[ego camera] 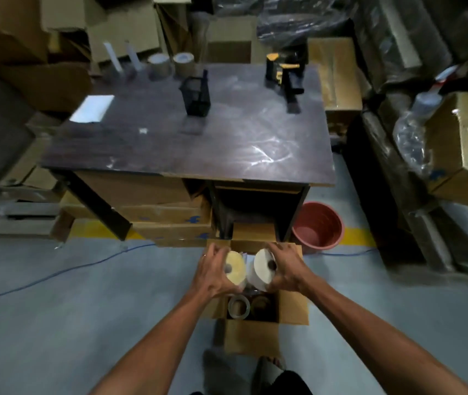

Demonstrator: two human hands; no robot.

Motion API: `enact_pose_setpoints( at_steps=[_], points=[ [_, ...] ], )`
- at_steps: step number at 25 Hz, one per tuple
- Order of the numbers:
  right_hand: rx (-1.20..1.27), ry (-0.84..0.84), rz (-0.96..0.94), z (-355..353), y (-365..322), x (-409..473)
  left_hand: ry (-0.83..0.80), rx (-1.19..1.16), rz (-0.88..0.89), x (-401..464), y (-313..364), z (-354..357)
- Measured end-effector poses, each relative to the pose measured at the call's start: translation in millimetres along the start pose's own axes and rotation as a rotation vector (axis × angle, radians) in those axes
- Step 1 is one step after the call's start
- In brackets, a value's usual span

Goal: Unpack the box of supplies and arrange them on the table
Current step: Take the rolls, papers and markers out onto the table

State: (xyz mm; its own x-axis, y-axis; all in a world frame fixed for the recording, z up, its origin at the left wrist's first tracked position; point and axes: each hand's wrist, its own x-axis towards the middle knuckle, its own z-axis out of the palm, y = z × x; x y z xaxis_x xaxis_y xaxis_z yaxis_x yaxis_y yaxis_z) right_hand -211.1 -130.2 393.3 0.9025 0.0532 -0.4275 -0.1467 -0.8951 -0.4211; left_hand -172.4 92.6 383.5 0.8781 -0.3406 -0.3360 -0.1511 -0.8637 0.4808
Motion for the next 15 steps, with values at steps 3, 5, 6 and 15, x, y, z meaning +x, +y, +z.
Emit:
enact_pose_setpoints(
  at_steps=[3,5,6,15],
  points=[
    [-0.036,-0.016,-0.045,-41.8,-35.0,-15.6,0.073,-0.039,-0.041,-21.6,7.8,-53.1],
    [-0.062,-0.018,-0.075,-64.5,-58.7,-15.8,0.105,-0.05,-0.06,-28.5,7.8,-83.2],
    [-0.076,-0.011,-0.09,-75.9,-71.1,-11.4,0.126,-0.053,-0.062,-26.8,6.6,-98.7],
    [0.016,0.132,-0.161,-155.1,-177.0,86.3,0.214,-0.034,0.001,47.1,-50.5,-244.0]
  ],
)
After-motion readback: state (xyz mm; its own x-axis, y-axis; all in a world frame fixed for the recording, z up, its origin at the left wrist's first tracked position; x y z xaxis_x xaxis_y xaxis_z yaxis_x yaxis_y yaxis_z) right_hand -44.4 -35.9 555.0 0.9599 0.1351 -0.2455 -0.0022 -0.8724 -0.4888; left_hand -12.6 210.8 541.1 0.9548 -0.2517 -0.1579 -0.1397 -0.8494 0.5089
